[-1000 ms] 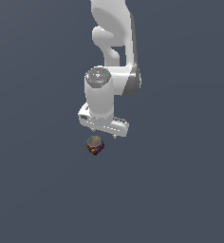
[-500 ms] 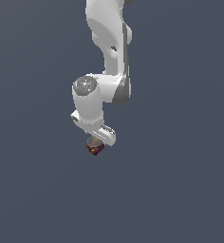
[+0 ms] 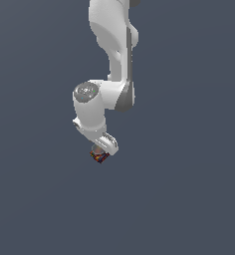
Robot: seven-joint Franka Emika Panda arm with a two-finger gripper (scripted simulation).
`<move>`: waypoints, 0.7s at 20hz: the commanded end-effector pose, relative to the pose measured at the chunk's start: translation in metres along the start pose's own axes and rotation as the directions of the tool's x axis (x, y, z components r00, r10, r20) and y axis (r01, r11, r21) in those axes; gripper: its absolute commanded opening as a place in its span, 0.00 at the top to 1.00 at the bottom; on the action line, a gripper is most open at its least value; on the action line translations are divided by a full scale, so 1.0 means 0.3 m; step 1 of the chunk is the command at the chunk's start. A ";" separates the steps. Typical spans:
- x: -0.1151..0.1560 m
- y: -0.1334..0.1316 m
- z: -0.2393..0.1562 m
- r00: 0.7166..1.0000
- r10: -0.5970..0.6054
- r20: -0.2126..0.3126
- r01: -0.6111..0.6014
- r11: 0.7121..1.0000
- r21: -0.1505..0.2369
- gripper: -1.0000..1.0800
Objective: Pick up the object and move it to a goal position.
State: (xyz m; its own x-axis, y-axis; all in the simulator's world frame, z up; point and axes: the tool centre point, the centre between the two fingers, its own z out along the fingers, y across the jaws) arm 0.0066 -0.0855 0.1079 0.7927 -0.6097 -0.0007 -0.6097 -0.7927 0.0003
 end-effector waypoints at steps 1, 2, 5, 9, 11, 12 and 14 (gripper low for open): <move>0.000 0.000 0.010 1.000 0.000 0.000 0.000 1.000 0.000 0.04; -0.001 0.000 0.019 1.000 0.000 0.000 0.000 1.000 0.000 0.04; -0.001 0.001 0.062 1.000 0.002 0.000 -0.002 1.000 0.000 0.04; -0.002 0.003 0.132 1.000 0.005 -0.001 -0.005 1.000 0.000 0.04; -0.002 0.003 0.153 1.000 0.005 -0.001 -0.005 1.000 0.000 0.04; -0.001 0.003 0.160 1.000 0.006 -0.001 -0.006 1.000 0.000 0.04; 0.001 0.002 0.166 1.000 0.006 -0.001 -0.006 1.000 0.000 0.04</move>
State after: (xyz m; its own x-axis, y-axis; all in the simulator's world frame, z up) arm 0.0055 -0.0860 0.0599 0.7892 -0.6141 -0.0014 -0.6141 -0.7892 0.0011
